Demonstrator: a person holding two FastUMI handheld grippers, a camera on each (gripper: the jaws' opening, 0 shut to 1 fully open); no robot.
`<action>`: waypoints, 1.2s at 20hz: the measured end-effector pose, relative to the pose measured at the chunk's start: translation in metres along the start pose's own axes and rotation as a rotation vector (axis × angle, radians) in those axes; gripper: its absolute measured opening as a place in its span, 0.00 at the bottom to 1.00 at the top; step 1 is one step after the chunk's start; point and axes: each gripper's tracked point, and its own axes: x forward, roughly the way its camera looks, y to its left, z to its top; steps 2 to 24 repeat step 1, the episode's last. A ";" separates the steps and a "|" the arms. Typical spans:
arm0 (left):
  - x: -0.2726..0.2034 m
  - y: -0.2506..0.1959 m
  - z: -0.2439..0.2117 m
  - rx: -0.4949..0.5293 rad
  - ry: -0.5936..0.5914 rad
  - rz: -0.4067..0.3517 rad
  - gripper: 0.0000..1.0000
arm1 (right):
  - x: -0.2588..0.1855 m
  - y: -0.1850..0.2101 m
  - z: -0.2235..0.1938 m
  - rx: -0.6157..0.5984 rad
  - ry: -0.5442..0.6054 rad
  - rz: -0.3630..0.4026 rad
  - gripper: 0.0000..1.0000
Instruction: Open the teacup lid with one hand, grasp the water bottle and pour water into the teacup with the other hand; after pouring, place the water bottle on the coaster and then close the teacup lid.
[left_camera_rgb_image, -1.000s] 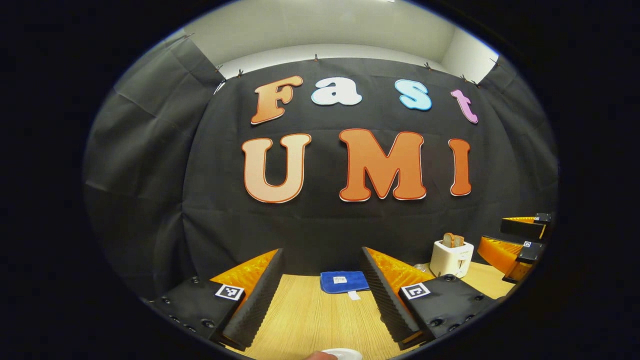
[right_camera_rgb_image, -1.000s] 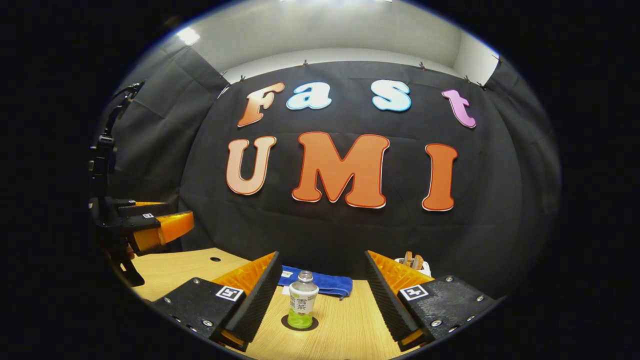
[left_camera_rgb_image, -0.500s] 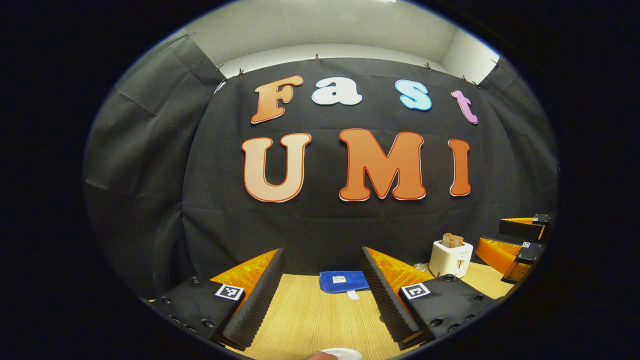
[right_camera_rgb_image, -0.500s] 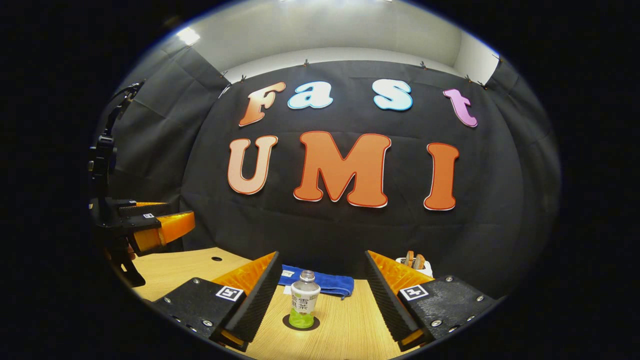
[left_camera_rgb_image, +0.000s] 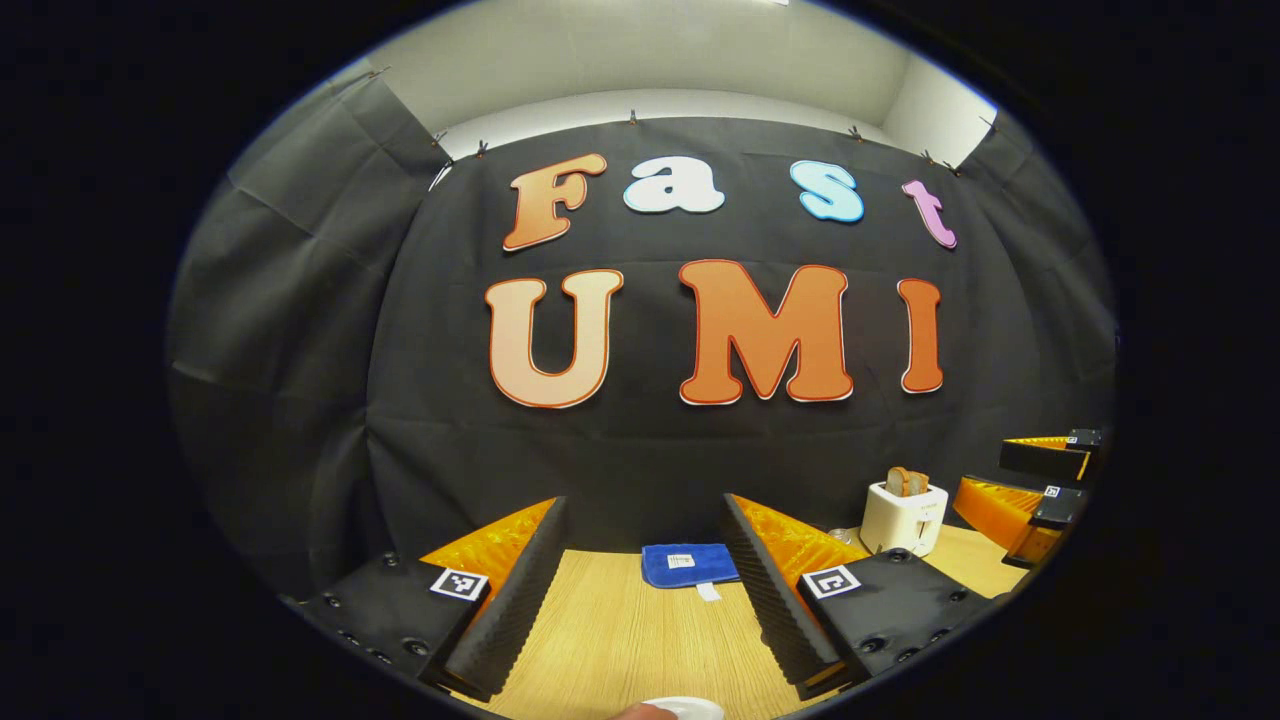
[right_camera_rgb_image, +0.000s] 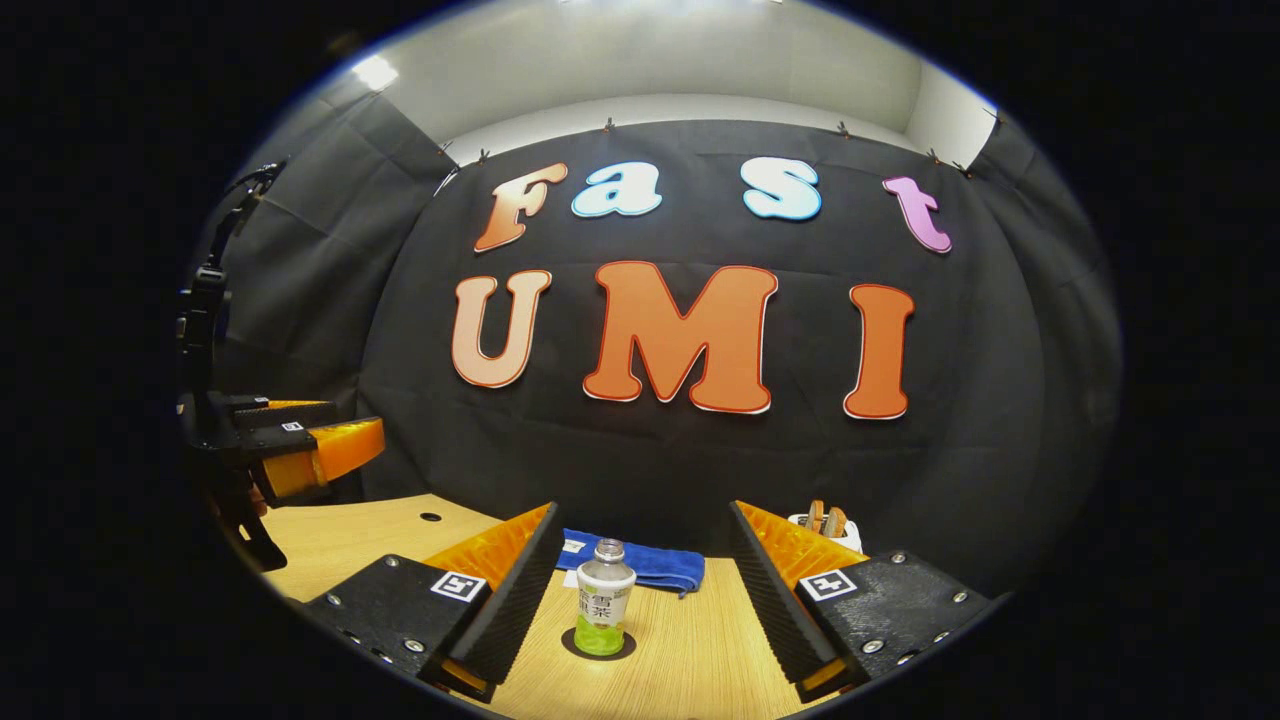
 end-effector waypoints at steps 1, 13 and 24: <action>0.000 0.001 0.001 -0.001 0.000 0.002 0.98 | 0.000 -0.002 -0.001 0.001 0.001 -0.002 0.98; 0.000 0.001 0.001 -0.001 0.000 0.002 0.98 | 0.000 -0.002 -0.001 0.001 0.001 -0.002 0.98; 0.000 0.001 0.001 -0.001 0.000 0.002 0.98 | 0.000 -0.002 -0.001 0.001 0.001 -0.002 0.98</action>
